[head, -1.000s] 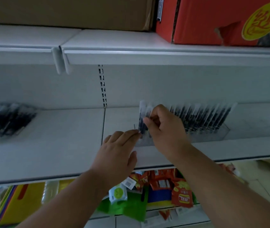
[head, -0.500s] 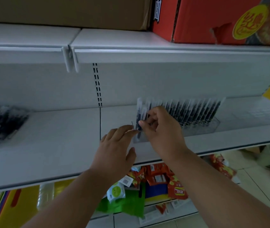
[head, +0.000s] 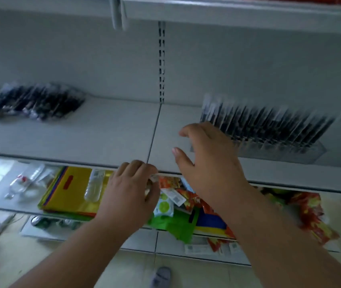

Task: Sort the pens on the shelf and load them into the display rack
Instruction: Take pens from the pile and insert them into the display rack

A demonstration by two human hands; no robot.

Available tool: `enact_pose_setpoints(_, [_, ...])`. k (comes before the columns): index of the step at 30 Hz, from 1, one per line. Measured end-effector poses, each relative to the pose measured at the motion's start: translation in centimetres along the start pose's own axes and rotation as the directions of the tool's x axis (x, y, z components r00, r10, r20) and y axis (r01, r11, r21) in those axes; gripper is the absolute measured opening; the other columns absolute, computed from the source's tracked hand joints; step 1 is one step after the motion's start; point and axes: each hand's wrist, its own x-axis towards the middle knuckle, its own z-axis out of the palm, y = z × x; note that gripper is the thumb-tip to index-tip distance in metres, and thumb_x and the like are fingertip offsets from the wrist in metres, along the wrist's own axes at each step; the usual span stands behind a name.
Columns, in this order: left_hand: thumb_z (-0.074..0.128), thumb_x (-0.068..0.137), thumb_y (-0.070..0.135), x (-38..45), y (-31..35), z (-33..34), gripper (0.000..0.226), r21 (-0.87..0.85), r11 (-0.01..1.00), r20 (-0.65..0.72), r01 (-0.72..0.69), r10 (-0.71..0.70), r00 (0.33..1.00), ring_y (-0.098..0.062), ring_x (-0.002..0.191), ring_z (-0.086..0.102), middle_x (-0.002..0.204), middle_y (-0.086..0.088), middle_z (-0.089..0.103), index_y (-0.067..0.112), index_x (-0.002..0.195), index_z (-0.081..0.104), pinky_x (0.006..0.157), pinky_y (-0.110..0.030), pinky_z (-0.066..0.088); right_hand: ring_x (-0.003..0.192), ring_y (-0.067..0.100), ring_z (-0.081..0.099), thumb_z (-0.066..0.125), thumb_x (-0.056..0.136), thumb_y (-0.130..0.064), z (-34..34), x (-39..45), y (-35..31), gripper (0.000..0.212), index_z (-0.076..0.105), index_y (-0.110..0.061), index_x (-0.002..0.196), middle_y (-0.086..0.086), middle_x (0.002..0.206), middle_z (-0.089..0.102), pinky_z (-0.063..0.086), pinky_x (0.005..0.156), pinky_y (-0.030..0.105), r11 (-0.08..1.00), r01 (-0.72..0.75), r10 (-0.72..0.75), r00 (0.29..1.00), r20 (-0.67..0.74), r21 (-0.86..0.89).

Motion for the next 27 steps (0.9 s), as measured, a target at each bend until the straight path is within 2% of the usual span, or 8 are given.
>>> enact_pose_setpoints(5, [0.044, 0.086, 0.042, -3.6, -2.1, -2.2, 0.036, 0.133, 0.983, 0.028, 0.129, -0.134, 0.991, -0.027, 0.101, 0.058, 0.106, 0.001, 0.064, 0.022, 0.108, 0.065, 0.087, -0.043, 0.049, 0.097, 0.029, 0.057, 0.058, 0.089, -0.034, 1.0, 0.4, -3.4, 0.032, 0.061, -0.012, 0.112, 0.008, 0.107, 0.060, 0.048, 0.083, 0.046, 0.999, 0.029, -0.031, 0.998, 0.051, 0.030])
enact_pose_setpoints(8, [0.044, 0.085, 0.041, -5.3, -3.9, -3.7, 0.036, 0.127, 0.974, -0.001, 0.185, -0.187, 0.982, -0.027, 0.102, 0.058, 0.109, 0.002, 0.063, 0.022, 0.109, 0.064, 0.088, -0.045, 0.050, 0.101, 0.027, 0.055, 0.061, 0.091, -0.032, 1.9, 0.6, -6.4, 0.030, 0.060, -0.013, 0.115, 0.007, 0.111, 0.060, 0.047, 0.085, 0.045, 0.997, 0.056, -0.062, 0.990, 0.125, 0.048])
enact_pose_setpoints(13, [0.043, 0.085, 0.042, -6.7, -8.7, -7.4, 0.035, 0.128, 0.971, -0.072, 0.200, -0.192, 0.979, -0.025, 0.099, 0.057, 0.107, 0.002, 0.062, 0.024, 0.109, 0.062, 0.084, -0.040, 0.048, 0.103, 0.024, 0.054, 0.058, 0.092, -0.035, 4.1, 2.0, -12.3, 0.031, 0.059, -0.016, 0.117, 0.004, 0.113, 0.058, 0.047, 0.088, 0.043, 0.994, 0.098, -0.103, 0.984, 0.142, 0.041])
enact_pose_setpoints(17, [0.043, 0.086, 0.041, -7.5, -15.3, -11.3, 0.033, 0.180, 0.967, -0.116, 0.180, -0.161, 0.980, -0.023, 0.092, 0.057, 0.100, 0.003, 0.062, 0.023, 0.105, 0.062, 0.078, -0.036, 0.045, 0.108, 0.021, 0.051, 0.055, 0.094, -0.038, 8.0, 3.6, -18.2, 0.032, 0.057, -0.019, 0.118, 0.001, 0.116, 0.056, 0.045, 0.091, 0.039, 0.996, 0.079, -0.084, 0.989, 0.123, 0.046])
enact_pose_setpoints(22, [0.043, 0.088, 0.046, -8.0, -23.0, -15.5, 0.035, 0.198, 0.956, -0.078, 0.218, -0.206, 0.975, -0.019, 0.103, 0.055, 0.107, 0.008, 0.061, 0.028, 0.111, 0.062, 0.088, -0.039, 0.047, 0.107, 0.019, 0.050, 0.054, 0.094, -0.042, 12.2, 5.8, -25.2, 0.032, 0.056, -0.021, 0.118, 0.000, 0.116, 0.054, 0.044, 0.090, 0.036, 0.996, 0.077, -0.082, 0.989, 0.126, 0.044])
enact_pose_setpoints(27, [0.045, 0.090, 0.044, -6.4, -27.2, -17.4, 0.031, 0.140, 0.966, -0.074, 0.219, -0.210, 0.975, -0.015, 0.108, 0.052, 0.113, 0.012, 0.059, 0.032, 0.115, 0.059, 0.089, -0.036, 0.046, 0.107, 0.018, 0.051, 0.052, 0.094, -0.044, 14.1, 8.8, -28.1, 0.032, 0.056, -0.022, 0.116, -0.002, 0.117, 0.055, 0.043, 0.090, 0.034, 0.999, 0.049, -0.049, 0.993, 0.111, 0.003])
